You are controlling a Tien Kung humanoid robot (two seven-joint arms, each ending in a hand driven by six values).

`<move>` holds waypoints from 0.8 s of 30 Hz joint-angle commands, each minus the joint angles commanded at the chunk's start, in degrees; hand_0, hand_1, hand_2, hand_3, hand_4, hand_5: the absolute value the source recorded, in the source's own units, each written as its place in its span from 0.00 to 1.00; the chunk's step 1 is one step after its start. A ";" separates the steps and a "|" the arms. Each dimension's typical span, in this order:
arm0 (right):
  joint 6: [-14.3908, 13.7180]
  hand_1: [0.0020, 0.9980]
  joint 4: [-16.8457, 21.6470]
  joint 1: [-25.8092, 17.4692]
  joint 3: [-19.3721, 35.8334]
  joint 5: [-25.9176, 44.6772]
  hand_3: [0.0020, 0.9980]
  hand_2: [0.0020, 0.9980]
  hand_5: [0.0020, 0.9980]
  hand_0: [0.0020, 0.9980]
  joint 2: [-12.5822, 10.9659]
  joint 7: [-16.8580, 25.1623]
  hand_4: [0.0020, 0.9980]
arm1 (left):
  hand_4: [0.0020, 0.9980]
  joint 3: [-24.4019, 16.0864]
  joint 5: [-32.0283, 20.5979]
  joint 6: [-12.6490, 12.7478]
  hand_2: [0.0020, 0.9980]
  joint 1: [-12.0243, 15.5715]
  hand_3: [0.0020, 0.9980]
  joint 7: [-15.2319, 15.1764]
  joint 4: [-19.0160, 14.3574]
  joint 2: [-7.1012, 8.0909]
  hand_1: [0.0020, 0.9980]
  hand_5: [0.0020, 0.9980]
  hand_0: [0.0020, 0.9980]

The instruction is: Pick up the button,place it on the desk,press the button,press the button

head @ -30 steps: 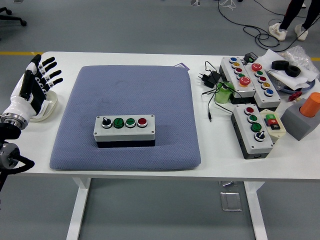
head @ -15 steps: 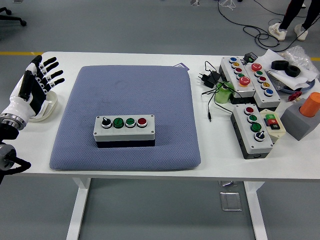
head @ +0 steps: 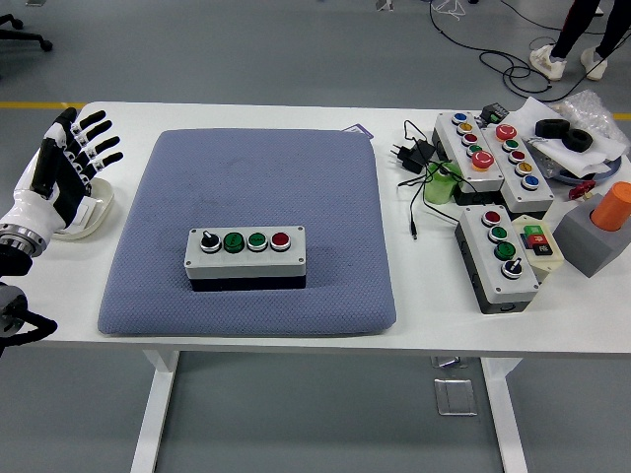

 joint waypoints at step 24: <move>0.04 0.50 0.00 0.21 -0.50 0.72 0.58 0.54 0.02 0.63 0.10 0.09 0.26 | 0.61 -2.20 0.48 -0.03 0.90 1.85 0.86 0.05 -1.11 -1.35 0.86 1.00 0.77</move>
